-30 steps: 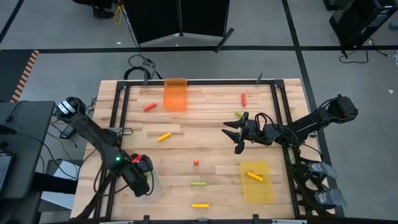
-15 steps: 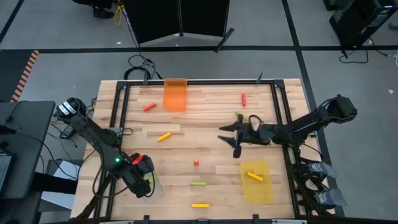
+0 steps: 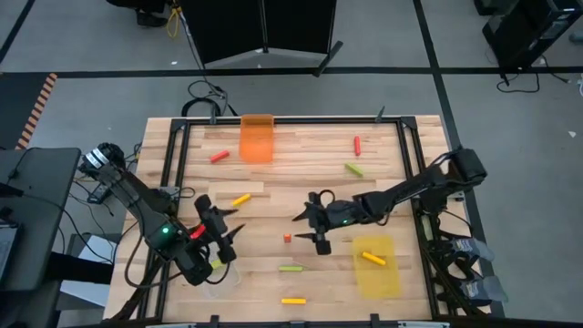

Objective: Sort blocks
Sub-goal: Put the bottom red block into the orange bin

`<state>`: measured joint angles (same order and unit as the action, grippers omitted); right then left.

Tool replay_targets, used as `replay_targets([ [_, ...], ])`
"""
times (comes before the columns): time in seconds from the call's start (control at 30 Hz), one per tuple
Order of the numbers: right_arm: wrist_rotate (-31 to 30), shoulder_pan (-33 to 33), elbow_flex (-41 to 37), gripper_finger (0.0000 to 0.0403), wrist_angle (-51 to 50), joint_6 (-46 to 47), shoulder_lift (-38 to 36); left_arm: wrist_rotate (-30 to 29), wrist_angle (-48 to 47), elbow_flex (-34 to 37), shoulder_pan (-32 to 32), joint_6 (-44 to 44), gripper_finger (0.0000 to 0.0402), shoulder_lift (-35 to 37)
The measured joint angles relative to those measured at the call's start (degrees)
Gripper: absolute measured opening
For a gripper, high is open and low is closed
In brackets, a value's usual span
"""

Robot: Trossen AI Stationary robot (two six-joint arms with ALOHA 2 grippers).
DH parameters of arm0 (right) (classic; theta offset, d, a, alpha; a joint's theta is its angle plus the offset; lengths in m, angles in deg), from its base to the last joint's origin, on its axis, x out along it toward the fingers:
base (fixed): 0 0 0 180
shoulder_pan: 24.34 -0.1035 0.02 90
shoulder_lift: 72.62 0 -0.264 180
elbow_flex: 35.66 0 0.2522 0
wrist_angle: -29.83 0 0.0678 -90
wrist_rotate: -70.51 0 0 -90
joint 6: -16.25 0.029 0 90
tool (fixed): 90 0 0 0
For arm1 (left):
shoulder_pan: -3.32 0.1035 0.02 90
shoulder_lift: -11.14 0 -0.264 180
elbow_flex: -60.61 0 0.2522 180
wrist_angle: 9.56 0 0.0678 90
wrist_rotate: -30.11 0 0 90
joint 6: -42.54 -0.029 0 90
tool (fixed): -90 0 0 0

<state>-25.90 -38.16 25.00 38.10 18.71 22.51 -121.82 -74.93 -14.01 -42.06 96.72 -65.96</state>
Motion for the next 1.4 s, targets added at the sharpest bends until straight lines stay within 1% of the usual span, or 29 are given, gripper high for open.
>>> replay_targets([
  [0.07, 0.2, -0.1, 1.0, 0.0240, 0.0, 0.6, 2.0, -3.4, -0.9, 0.0, 0.0, 1.5, 0.0209, 0.0],
  [0.13, 0.5, -0.2, 1.8, 0.0243, 0.1, 1.4, 3.4, -4.6, -2.3, 0.0, 0.0, 3.2, 0.0207, 0.0],
  [0.43, 1.2, -0.5, 3.7, 0.0248, 1.1, 4.3, 8.8, -5.9, -2.3, 2.1, -0.1, 7.5, 0.0207, 0.4],
  [0.6, 1.3, -0.8, 3.8, 0.0248, 4.4, 5.2, 11.2, -6.8, -2.1, 2.9, -0.1, 7.8, 0.0207, 0.4],
  [0.83, 0.9, -0.8, 3.8, 0.0243, 5.9, 6.8, 13.1, -8.1, -2.2, 3.0, -0.1, 7.8, 0.0207, 0.4],
  [1.07, 0.5, -0.8, 3.8, 0.0218, 6.7, 7.0, 14.6, -9.1, -2.2, 3.0, -0.1, 7.8, 0.0207, 0.6],
  [1.17, -0.7, -0.8, 3.9, 0.0202, 7.2, 6.8, 14.5, -9.2, -2.2, 3.0, -0.1, 7.7, 0.0207, 0.6],
  [1.4, -1.0, -0.7, 3.9, 0.0146, 8.1, 5.4, 14.5, -9.6, -2.3, 3.0, -0.1, 7.7, 0.0207, 0.6],
])
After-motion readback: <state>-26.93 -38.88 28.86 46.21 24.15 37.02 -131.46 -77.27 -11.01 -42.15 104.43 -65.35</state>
